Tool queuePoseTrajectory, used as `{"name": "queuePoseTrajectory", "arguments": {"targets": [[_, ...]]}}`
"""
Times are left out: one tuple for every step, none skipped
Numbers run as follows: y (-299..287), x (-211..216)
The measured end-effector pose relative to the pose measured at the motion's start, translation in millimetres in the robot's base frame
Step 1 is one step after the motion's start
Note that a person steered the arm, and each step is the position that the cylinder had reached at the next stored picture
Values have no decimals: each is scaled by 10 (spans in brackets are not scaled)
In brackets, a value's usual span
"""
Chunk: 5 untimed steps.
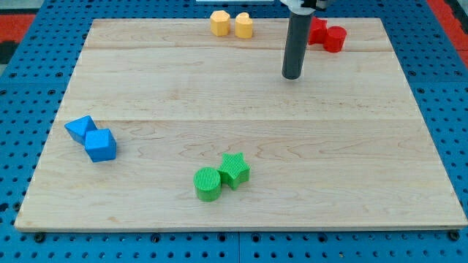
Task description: Point your arm closer to the top right
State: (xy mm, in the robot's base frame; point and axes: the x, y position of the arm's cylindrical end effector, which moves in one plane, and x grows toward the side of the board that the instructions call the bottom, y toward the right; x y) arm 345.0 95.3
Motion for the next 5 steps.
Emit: {"name": "queuePoseTrajectory", "arguments": {"targets": [[53, 56], [76, 58], [44, 21], [42, 15], [41, 15]]}}
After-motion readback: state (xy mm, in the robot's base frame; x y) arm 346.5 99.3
